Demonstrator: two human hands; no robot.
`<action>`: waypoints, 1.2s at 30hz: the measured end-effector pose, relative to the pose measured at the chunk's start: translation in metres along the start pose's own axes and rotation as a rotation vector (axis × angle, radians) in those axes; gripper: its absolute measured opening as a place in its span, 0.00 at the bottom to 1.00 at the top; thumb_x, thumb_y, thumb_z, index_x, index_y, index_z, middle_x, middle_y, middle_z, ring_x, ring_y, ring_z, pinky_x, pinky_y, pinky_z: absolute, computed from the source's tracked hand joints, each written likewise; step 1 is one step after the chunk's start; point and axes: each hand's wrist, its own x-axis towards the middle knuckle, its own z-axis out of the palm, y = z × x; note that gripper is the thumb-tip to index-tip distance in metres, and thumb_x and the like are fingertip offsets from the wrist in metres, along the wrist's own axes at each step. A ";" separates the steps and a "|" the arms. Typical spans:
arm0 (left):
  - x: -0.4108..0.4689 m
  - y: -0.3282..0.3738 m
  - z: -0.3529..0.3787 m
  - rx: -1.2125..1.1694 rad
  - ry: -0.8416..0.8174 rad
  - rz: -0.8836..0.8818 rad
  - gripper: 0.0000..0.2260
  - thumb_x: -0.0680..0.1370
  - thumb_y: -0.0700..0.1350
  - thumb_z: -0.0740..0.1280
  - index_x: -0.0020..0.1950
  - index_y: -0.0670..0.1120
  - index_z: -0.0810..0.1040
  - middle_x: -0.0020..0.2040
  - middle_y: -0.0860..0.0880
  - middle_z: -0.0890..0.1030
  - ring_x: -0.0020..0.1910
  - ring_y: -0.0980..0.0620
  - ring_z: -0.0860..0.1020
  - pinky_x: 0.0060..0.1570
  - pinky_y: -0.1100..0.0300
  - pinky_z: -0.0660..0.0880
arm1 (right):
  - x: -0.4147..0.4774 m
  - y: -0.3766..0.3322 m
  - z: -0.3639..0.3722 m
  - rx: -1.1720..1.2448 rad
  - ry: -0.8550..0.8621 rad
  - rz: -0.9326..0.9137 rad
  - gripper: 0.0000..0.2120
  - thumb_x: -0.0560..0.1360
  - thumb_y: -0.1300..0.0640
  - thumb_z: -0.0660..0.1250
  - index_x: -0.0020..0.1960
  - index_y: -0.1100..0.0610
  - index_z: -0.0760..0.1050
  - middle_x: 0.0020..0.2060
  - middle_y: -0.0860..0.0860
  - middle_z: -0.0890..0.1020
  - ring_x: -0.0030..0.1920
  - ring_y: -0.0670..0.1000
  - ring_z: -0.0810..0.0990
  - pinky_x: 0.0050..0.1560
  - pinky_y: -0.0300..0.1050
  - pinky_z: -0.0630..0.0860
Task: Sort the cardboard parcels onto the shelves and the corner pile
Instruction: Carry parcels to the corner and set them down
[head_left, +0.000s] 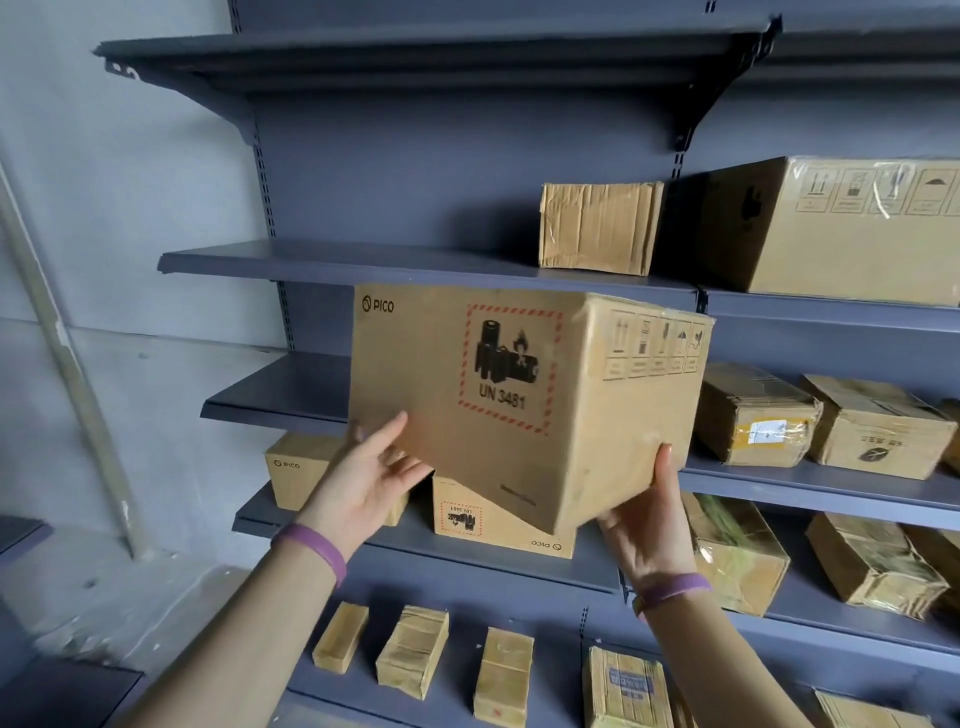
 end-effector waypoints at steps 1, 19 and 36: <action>-0.005 -0.004 0.007 0.036 -0.039 0.002 0.30 0.74 0.38 0.69 0.75 0.52 0.66 0.66 0.38 0.78 0.61 0.41 0.80 0.52 0.44 0.81 | 0.000 0.003 0.005 -0.025 0.012 -0.021 0.46 0.63 0.44 0.80 0.76 0.53 0.64 0.69 0.55 0.75 0.67 0.57 0.76 0.51 0.55 0.83; -0.035 -0.039 0.015 0.105 0.020 0.196 0.28 0.71 0.39 0.71 0.71 0.49 0.72 0.62 0.46 0.82 0.63 0.46 0.79 0.53 0.49 0.81 | -0.013 0.036 0.028 -0.114 0.044 -0.019 0.41 0.67 0.54 0.77 0.73 0.49 0.58 0.70 0.62 0.71 0.62 0.65 0.79 0.61 0.68 0.74; -0.032 0.001 -0.036 0.139 0.067 0.170 0.23 0.76 0.59 0.63 0.66 0.49 0.75 0.60 0.43 0.83 0.58 0.46 0.82 0.60 0.49 0.77 | 0.002 0.029 0.001 -0.176 0.145 0.287 0.36 0.74 0.29 0.58 0.73 0.51 0.69 0.65 0.56 0.79 0.67 0.61 0.75 0.73 0.68 0.60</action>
